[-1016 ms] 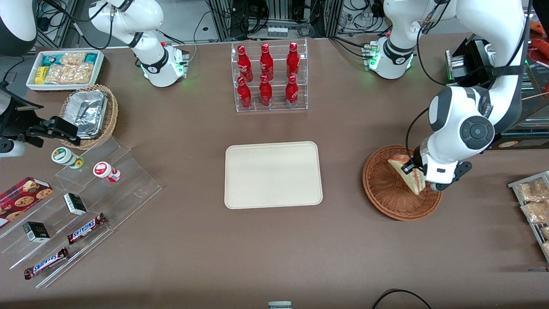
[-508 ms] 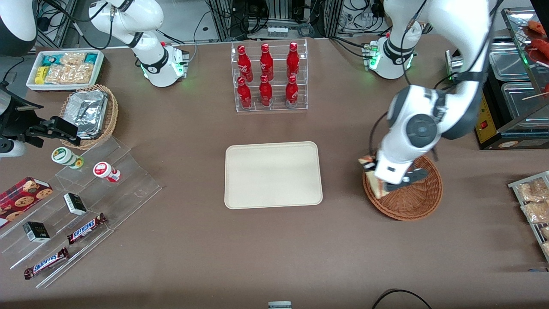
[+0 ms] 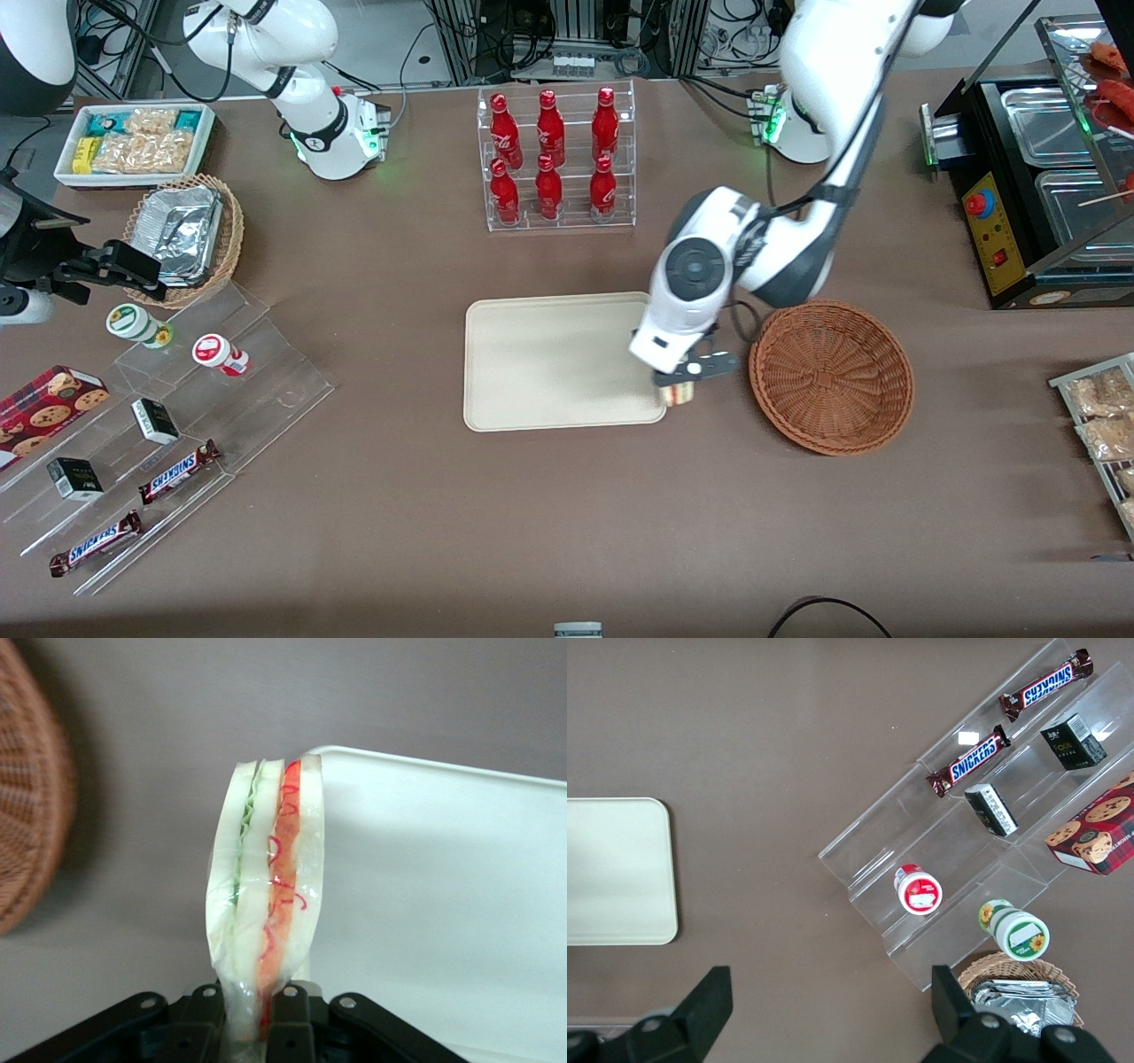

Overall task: Place sandwich from basket to tray
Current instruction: 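Lift the sandwich out of the basket and carry it over the tray, then lower the sandwich onto the cream tray and open the left gripper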

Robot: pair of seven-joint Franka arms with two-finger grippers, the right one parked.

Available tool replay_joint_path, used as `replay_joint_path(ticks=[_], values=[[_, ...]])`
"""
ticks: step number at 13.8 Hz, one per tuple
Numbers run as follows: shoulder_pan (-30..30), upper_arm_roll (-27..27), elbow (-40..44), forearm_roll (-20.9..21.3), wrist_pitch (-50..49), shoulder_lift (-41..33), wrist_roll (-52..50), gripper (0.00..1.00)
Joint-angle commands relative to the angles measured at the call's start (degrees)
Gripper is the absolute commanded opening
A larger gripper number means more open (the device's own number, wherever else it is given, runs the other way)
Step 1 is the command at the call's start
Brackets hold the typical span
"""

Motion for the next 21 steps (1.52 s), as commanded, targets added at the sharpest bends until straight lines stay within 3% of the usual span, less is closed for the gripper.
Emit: replay_joint_path(ticks=[1, 8, 16, 17, 18, 19, 21], values=[[-3.6, 0.8, 8.3, -0.8, -1.5, 6.5, -1.9, 0.0], [-11.3, 1.0, 21.5, -2.0, -1.6, 17.8, -8.6, 0.0], [-11.8, 0.9, 24.8, -1.9, -2.4, 21.0, -13.0, 0.0], [-11.8, 1.0, 24.8, -2.0, -2.1, 21.0, -13.3, 0.25], [-11.8, 1.0, 24.8, -1.9, -2.1, 20.9, -13.2, 0.77], [-11.8, 1.0, 24.8, -1.9, -2.1, 20.8, -13.0, 1.0], [-11.8, 1.0, 24.8, -1.8, -2.2, 20.3, -13.3, 1.0]])
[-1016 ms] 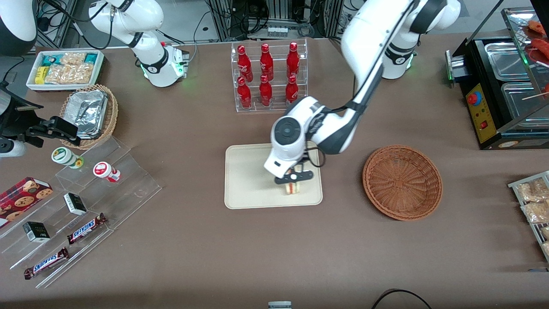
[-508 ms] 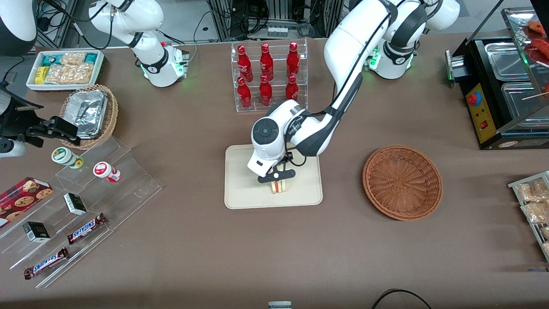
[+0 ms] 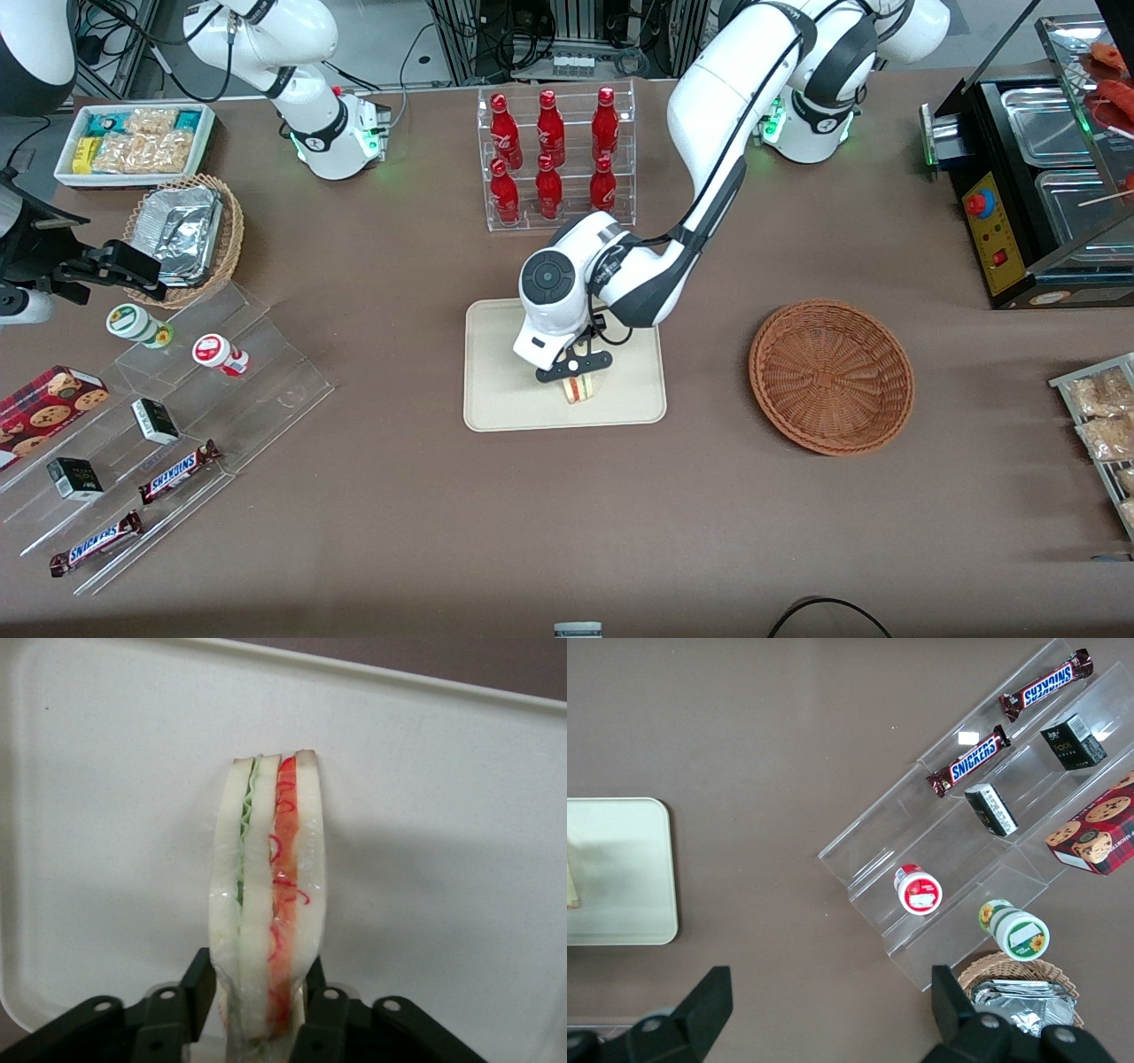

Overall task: Place sandwich from basket to tray
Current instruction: 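Lower the sandwich onto the cream tray and open the left gripper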

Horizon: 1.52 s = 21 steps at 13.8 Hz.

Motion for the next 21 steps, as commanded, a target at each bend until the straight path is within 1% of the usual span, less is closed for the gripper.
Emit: replay_joint_path(ticks=[1, 7, 10, 11, 12, 14, 15, 17, 19, 21], values=[[-0.7, 0.8, 1.9, -0.6, -1.1, -0.1, -1.4, 1.0], [0.0, 0.7, 1.9, -0.9, -6.9, -7.0, -1.0, 1.0], [0.3, 0.9, 1.4, -0.9, -7.8, -10.1, 2.1, 1.0], [1.2, 0.9, 1.3, -0.6, -8.5, -10.6, 2.5, 1.0], [1.9, 0.9, 1.3, -0.4, -10.2, -11.2, 4.4, 1.0], [3.1, 1.1, 1.2, -0.2, -12.6, -12.2, 12.3, 1.0], [4.3, 1.2, 1.2, -0.5, -14.2, -12.7, 13.0, 1.0], [9.0, 1.2, 0.2, -0.8, -17.0, -14.9, 14.0, 1.0], [12.0, 1.2, -5.0, -0.8, -15.7, -18.8, 15.4, 1.0], [15.5, 1.2, -7.7, -1.0, -15.9, -21.5, 21.7, 1.0]])
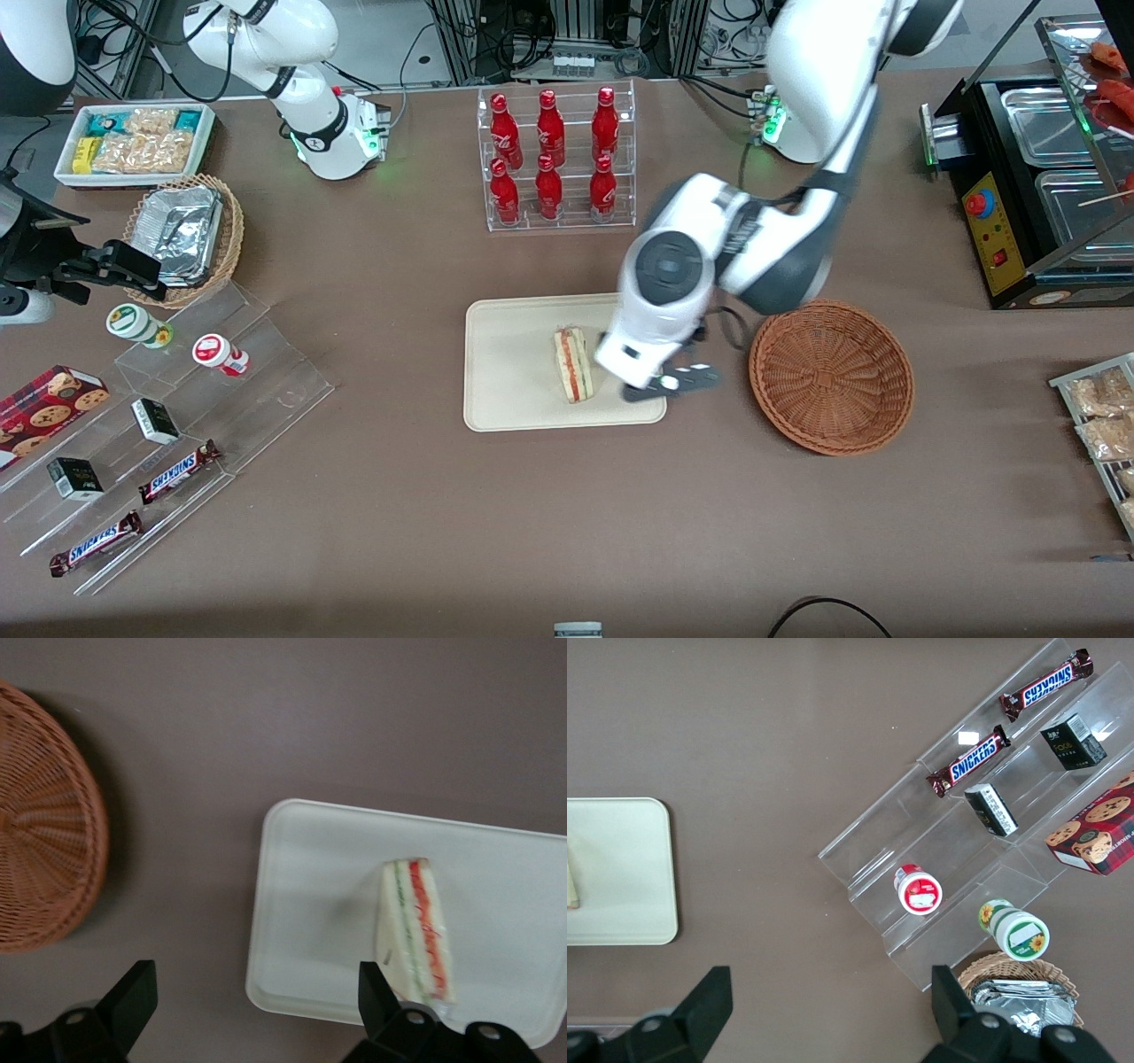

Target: Place sandwich from basket to tray

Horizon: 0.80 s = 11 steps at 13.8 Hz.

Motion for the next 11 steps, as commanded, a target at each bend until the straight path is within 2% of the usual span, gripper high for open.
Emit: replay_joint_path(ticks=[1, 7, 11], values=[[4.3, -0.3, -7.4, -1.0, -0.1, -6.6, 6.9, 1.0], [14.7, -0.4, -17.1, -3.5, -1.2, -15.8, 23.0, 1.0], [19.4, -0.3, -16.9, -3.4, -8.4, -19.8, 29.5, 1.0]])
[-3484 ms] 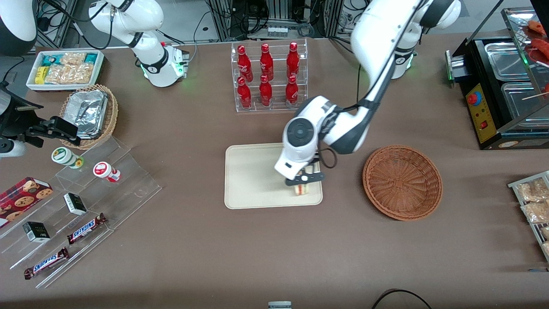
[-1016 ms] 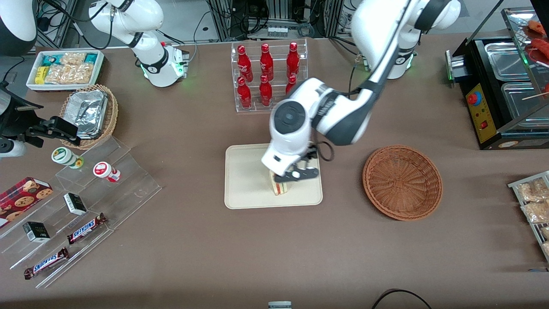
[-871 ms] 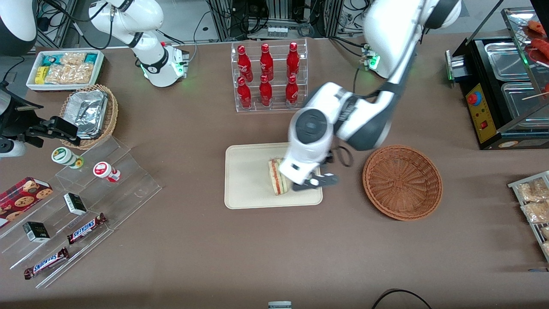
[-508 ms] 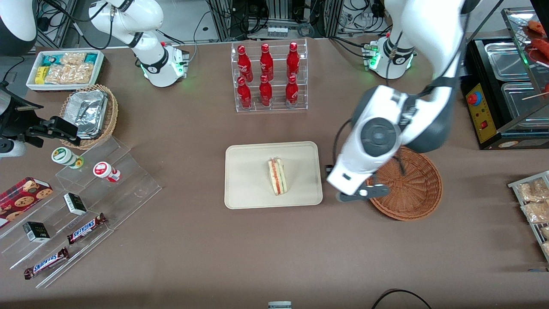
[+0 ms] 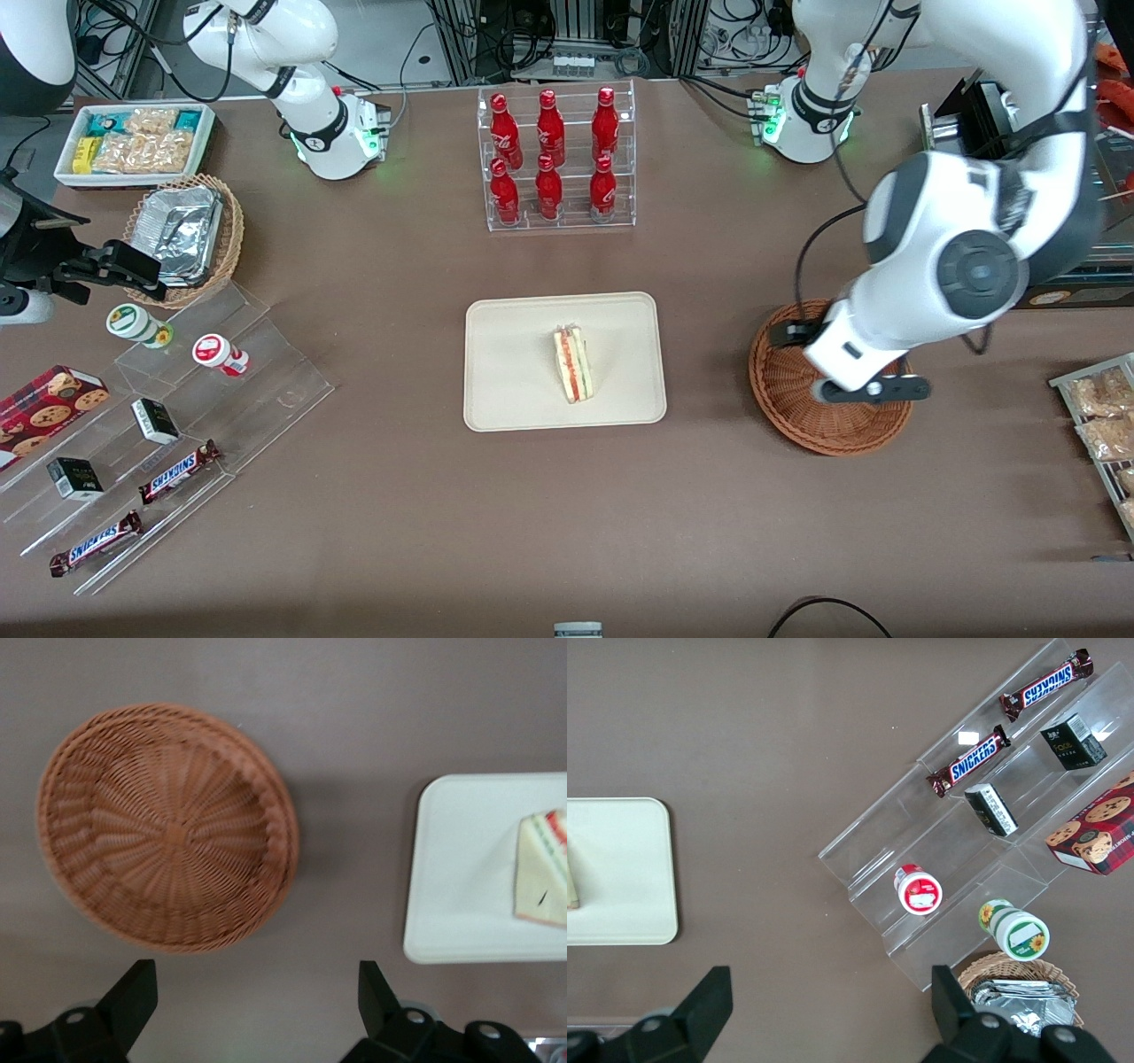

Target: Place sandwich from basket to tray

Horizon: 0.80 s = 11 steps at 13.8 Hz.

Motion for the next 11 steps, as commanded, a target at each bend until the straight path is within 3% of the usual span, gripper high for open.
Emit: replay_joint_path(ticks=[1, 3, 7, 11], values=[[3.6, -0.4, -1.9, -0.8, -4.9, -5.6, 3.8, 1.0], [8.3, -2.1, -1.7, -0.7, -8.8, -7.8, 7.9, 1.0], [21.2, -12.3, -2.0, 0.9, -12.1, -12.3, 9.2, 1.0], [24.9, -14.4, -0.9, 1.7, -15.6, -15.1, 9.2, 1.0]])
